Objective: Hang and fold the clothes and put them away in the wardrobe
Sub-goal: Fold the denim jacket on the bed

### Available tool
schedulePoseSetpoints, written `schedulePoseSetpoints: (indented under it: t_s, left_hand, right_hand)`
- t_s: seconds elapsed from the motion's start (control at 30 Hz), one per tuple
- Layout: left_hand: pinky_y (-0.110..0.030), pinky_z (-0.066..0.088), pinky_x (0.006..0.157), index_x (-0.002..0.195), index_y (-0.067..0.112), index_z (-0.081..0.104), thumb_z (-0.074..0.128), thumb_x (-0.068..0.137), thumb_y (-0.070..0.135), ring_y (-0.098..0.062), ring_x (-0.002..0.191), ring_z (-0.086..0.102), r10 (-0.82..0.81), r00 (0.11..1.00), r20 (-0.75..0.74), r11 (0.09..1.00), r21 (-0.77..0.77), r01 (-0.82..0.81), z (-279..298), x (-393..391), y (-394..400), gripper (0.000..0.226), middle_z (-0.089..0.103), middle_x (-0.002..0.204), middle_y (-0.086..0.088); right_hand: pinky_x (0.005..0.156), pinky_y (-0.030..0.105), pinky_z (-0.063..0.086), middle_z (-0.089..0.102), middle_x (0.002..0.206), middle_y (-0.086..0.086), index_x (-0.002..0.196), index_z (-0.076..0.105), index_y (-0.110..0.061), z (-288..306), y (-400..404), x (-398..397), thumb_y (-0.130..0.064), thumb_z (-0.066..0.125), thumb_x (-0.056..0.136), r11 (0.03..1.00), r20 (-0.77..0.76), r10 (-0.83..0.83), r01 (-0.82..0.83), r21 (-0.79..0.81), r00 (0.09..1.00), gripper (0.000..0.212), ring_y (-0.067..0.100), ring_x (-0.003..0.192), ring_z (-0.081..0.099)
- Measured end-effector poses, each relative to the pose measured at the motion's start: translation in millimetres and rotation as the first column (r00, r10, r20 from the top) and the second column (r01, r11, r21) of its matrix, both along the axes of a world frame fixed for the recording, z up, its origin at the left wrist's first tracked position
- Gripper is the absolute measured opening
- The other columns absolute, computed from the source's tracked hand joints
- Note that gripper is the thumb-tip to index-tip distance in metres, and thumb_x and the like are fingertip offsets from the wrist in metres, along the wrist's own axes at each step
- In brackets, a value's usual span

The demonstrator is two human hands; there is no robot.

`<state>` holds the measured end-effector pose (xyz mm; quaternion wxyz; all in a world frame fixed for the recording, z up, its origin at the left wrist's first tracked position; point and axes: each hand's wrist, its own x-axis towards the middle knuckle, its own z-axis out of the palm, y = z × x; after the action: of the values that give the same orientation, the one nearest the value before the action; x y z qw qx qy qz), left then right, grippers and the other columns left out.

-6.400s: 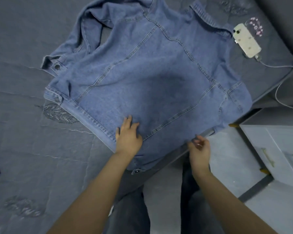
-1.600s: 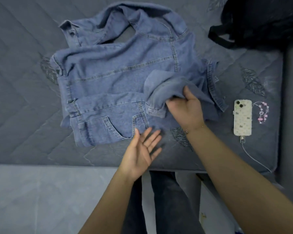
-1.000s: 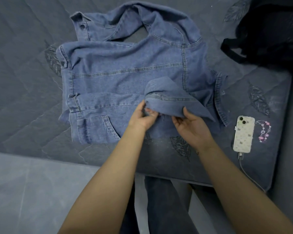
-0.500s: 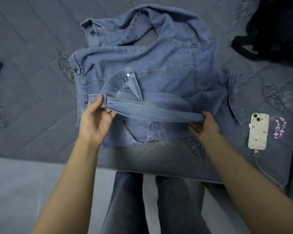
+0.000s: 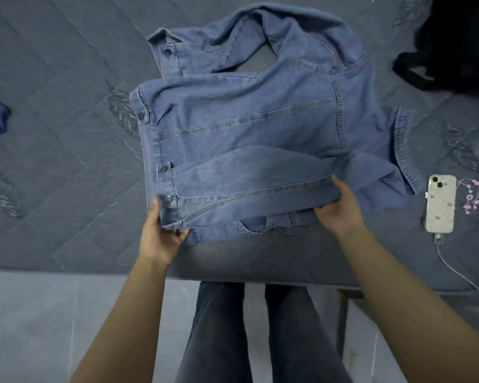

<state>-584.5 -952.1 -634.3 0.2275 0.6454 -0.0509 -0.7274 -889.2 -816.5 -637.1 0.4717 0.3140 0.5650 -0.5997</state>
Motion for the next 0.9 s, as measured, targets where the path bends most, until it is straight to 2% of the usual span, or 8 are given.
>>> schedulePoseSetpoints:
  t_s: [0.07, 0.17, 0.3, 0.4, 0.57, 0.67, 0.77, 0.9]
  left_hand:
    - [-0.038, 0.05, 0.082, 0.124, 0.02, 0.052, 0.066, 0.09, 0.035, -0.026, 0.11, 0.062, -0.046, 0.99, 0.132, 0.998, -0.036, 0.051, -5.6, -5.5, -5.3, 0.039, 0.061, 0.129, -0.007]
    - [-0.03, 0.055, 0.063, 0.12, 0.009, 0.051, 0.067, 0.089, 0.005, -0.017, 0.077, 0.064, -0.04, 0.942, 0.334, 0.984, -0.149, 0.095, -5.5, -13.5, -6.5, 0.035, 0.067, 0.106, -0.01]
    - [-0.031, 0.058, 0.076, 0.096, 0.016, 0.061, 0.055, 0.094, -0.001, -0.011, 0.076, 0.068, -0.037, 0.991, 0.129, 0.966, -0.251, 0.068, 0.3, -12.1, -9.2, 0.018, 0.071, 0.09, 0.0]
    - [-0.03, 0.057, 0.083, 0.102, 0.016, 0.061, 0.054, 0.095, 0.002, -0.013, 0.087, 0.068, -0.058, 0.995, 0.083, 0.938, -0.337, 0.083, -1.1, -6.1, -17.1, 0.017, 0.068, 0.105, -0.004]
    - [-0.026, 0.057, 0.067, 0.099, 0.02, 0.057, 0.058, 0.097, 0.024, -0.012, 0.078, 0.066, -0.238, 0.935, 0.263, 0.92, -0.247, 0.304, -12.4, -6.5, -25.3, 0.004, 0.07, 0.088, 0.003]
    - [-0.037, 0.049, 0.096, 0.11, 0.026, 0.049, 0.074, 0.078, 0.049, -0.017, 0.105, 0.061, -0.43, 0.845, 0.318, 0.863, -0.131, 0.488, -17.9, -12.1, -22.4, 0.046, 0.063, 0.116, -0.001]
    - [-0.026, 0.051, 0.089, 0.126, 0.017, 0.044, 0.084, 0.074, 0.027, -0.012, 0.103, 0.063, -0.438, 0.757, 0.485, 0.799, -0.175, 0.575, -17.2, -22.1, -16.5, 0.066, 0.064, 0.115, 0.004]
    - [-0.032, 0.056, 0.089, 0.131, 0.01, 0.045, 0.071, 0.085, 0.004, -0.017, 0.102, 0.069, -0.471, 0.801, 0.37, 0.783, -0.243, 0.573, -7.3, -26.3, -18.6, 0.053, 0.067, 0.12, -0.004]
  right_hand:
    - [0.098, 0.04, 0.051, 0.068, 0.122, 0.007, 0.128, 0.061, -0.013, 2.8, -13.1, -14.3, -0.032, 0.066, 0.091, 0.997, -0.013, 0.083, -0.084, -0.002, 0.996, 0.042, 0.024, 0.115, 0.063]
    - [0.089, 0.037, 0.056, 0.07, 0.117, 0.007, 0.121, 0.065, -0.012, 2.9, -16.6, -34.5, -0.032, 0.059, 0.096, 0.989, -0.016, 0.092, -0.094, -0.114, 0.996, 0.033, 0.022, 0.107, 0.067]
    - [0.101, 0.035, 0.049, 0.072, 0.11, 0.008, 0.113, 0.066, -0.008, 3.3, -3.8, -60.3, -0.033, 0.046, 0.101, 0.907, 0.017, -0.198, 0.19, -0.376, 0.98, 0.035, 0.022, 0.108, 0.067]
    - [0.079, 0.026, 0.057, 0.074, 0.096, -0.001, 0.112, 0.064, -0.015, -10.4, 3.3, -67.2, -0.029, 0.044, 0.103, 0.953, 0.011, -0.267, 0.266, -0.145, 0.964, 0.025, 0.013, 0.101, 0.068]
    - [0.101, 0.032, 0.044, 0.061, 0.117, -0.01, 0.138, 0.046, -0.024, -26.6, 24.3, -70.3, -0.048, 0.051, 0.097, 0.988, -0.103, 0.124, -0.113, 0.107, 0.987, 0.048, 0.013, 0.116, 0.056]
    - [0.088, 0.03, 0.05, 0.06, 0.117, -0.005, 0.137, 0.046, -0.02, -24.7, 19.1, -81.4, -0.053, 0.053, 0.093, 0.963, -0.129, 0.257, -0.243, 0.117, 0.958, 0.055, 0.013, 0.106, 0.06]
    - [0.081, 0.029, 0.052, 0.059, 0.124, 0.003, 0.129, 0.051, -0.015, -22.8, 2.8, -96.1, -0.047, 0.052, 0.096, 0.975, -0.128, 0.197, -0.18, 0.132, 0.972, 0.046, 0.015, 0.104, 0.061]
    - [0.089, 0.028, 0.048, 0.053, 0.14, 0.007, 0.13, 0.051, -0.011, -17.4, -10.6, -109.2, -0.032, 0.045, 0.103, 0.991, -0.124, 0.037, -0.02, 0.136, 0.992, 0.035, 0.02, 0.129, 0.051]
